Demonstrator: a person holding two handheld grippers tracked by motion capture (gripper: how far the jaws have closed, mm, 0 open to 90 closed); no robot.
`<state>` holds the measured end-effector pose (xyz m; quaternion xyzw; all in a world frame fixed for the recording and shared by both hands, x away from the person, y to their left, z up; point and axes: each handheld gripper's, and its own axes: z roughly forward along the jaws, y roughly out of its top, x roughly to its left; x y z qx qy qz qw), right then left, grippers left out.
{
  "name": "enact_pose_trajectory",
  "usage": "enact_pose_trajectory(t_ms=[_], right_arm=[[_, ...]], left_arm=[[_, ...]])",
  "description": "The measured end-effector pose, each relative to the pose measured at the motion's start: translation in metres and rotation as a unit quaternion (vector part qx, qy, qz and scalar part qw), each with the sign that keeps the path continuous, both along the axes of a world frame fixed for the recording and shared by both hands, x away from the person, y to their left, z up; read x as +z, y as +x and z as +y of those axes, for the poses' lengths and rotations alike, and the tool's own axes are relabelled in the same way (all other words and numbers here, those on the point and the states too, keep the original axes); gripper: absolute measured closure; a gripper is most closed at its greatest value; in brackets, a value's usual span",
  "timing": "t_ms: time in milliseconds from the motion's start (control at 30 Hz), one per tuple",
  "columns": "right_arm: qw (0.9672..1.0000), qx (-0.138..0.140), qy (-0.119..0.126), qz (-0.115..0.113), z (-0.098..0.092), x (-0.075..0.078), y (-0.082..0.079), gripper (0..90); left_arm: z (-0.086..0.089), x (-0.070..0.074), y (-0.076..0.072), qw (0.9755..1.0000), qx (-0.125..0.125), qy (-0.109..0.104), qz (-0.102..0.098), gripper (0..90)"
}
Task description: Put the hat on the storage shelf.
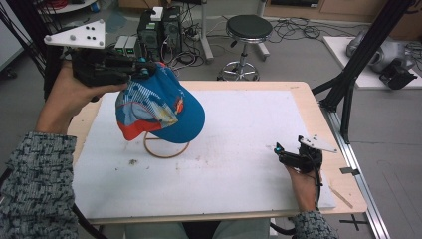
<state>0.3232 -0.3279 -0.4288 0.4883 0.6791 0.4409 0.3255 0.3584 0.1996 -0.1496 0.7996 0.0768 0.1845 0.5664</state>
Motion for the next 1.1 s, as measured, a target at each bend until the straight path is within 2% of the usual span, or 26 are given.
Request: enact_pose_trajectory(t_ms=[100, 267, 567, 767, 933, 1100], right_arm=[[1.0, -0.001, 0.002, 0.001, -0.002, 0.0, 0.0, 10.5], [1.0, 0.0, 0.002, 0.002, -0.003, -0.001, 0.0, 10.5], [1.0, -0.001, 0.003, 0.007, -0.002, -0.001, 0.001, 10.5], [1.0, -0.001, 0.002, 0.009, -0.002, -0.002, 0.001, 10.5], [1.0, 0.001, 0.0, 0.008, -0.003, -0.002, 0.002, 10.5], [0.9999, 0.001, 0.0, 0.011, -0.003, -0.002, 0.002, 10.5]], left_arm=[[0.004, -0.008, 0.012, 0.9997, 0.02, 0.009, 0.007, 87.4], [0.011, -0.021, 0.024, 0.9992, 0.031, 0.001, 0.023, 87.3], [0.02, -0.037, 0.038, 0.9977, 0.049, 0.008, 0.045, 87.3], [0.02, -0.042, 0.041, 0.9976, 0.049, 0.011, 0.048, 87.2], [0.013, -0.052, 0.045, 0.9972, 0.046, 0.027, 0.053, 87.1], [0.012, -0.057, 0.049, 0.9969, 0.051, 0.027, 0.053, 87.1]])
